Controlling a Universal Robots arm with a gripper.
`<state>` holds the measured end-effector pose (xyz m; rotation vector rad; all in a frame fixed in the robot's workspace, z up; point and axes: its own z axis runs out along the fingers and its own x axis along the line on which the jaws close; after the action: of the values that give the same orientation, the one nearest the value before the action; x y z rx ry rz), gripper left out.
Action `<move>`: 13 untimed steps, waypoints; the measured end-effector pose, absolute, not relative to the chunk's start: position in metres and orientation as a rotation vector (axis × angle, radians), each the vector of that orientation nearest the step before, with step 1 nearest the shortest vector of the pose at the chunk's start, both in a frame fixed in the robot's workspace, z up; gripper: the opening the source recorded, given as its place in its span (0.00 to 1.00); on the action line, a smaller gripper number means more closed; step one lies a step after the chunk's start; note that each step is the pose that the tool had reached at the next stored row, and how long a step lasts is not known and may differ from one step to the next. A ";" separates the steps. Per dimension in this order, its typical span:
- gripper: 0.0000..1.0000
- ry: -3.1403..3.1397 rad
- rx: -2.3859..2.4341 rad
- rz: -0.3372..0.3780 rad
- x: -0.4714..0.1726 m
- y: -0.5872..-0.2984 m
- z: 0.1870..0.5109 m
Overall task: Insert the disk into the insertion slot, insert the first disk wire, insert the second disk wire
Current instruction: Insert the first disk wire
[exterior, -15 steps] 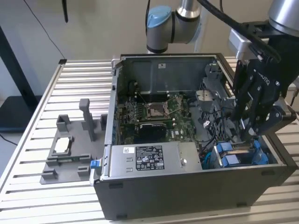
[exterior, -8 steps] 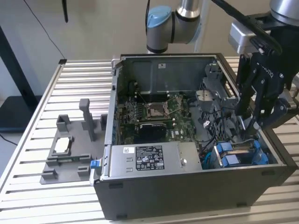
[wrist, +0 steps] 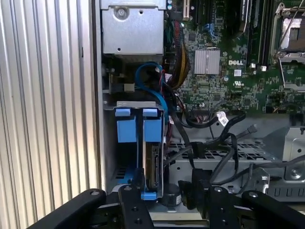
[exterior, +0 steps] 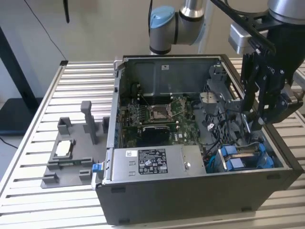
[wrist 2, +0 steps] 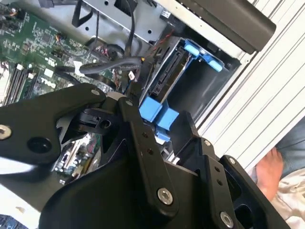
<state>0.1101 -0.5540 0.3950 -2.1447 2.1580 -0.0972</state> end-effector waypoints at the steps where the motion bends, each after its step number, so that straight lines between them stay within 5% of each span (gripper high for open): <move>1: 0.53 2.151 -2.141 -0.108 0.110 -0.552 0.395; 13: 0.53 2.080 -2.124 -0.197 0.109 -0.538 0.386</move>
<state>0.1087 -0.5376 0.3860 -2.1240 2.0805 -0.1975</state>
